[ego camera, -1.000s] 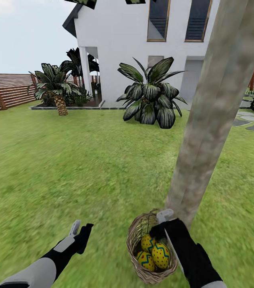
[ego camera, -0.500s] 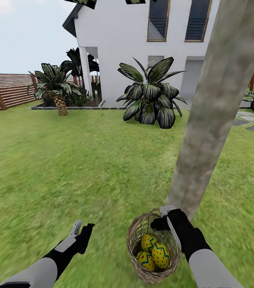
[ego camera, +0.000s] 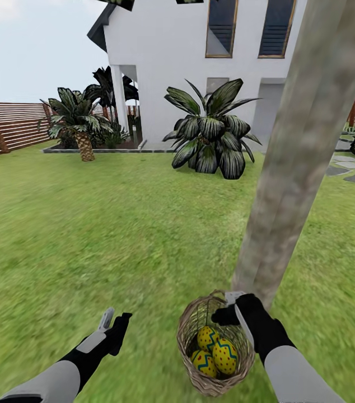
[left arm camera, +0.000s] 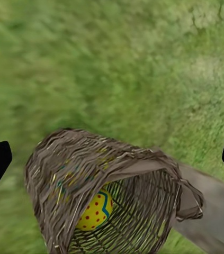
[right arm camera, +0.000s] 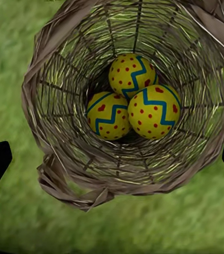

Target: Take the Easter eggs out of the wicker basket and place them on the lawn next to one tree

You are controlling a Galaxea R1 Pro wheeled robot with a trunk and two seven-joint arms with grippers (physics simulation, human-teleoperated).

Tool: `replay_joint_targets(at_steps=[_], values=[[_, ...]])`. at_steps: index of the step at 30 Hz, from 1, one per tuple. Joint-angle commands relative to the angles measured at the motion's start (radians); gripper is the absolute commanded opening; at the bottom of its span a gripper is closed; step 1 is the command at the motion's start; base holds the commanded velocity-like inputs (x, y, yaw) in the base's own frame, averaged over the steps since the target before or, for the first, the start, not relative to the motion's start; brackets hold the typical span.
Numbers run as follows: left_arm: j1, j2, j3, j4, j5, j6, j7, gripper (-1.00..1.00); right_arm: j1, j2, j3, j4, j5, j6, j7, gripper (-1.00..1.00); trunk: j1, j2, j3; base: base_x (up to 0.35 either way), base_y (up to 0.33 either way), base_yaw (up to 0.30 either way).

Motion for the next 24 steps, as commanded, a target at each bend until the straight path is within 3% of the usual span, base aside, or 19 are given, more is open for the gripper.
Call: replay_joint_targets(at_steps=[1,6,15,20,24], values=[[0.0,0.0,0.002,-0.002,0.004,0.003,0.003,1.0,-0.001,0.002,-0.017,0.001,0.003,0.004,0.008,1.0,0.004,-0.008,-0.004,0.0,0.0,0.0],[0.0,0.0,0.001,-0.001,0.004,0.003,0.003,1.0,-0.006,0.003,-0.046,0.016,-0.01,0.002,-0.012,1.0,0.023,-0.043,-0.02,0.0,0.0,0.0],[0.0,0.001,0.001,-0.001,0.004,0.003,0.003,1.0,-0.026,-0.001,-0.049,0.038,-0.012,-0.033,-0.031,1.0,0.058,-0.106,-0.048,0.0,0.0,0.0],[0.0,0.001,0.001,0.001,0.004,0.003,0.003,1.0,-0.033,0.003,-0.049,0.039,-0.011,-0.069,-0.09,1.0,0.077,-0.141,-0.064,0.0,0.0,0.0],[0.0,0.001,0.001,0.001,0.004,0.003,0.003,1.0,-0.033,0.005,-0.048,0.036,-0.008,-0.074,-0.097,1.0,0.092,-0.169,-0.076,0.0,0.0,0.0]])
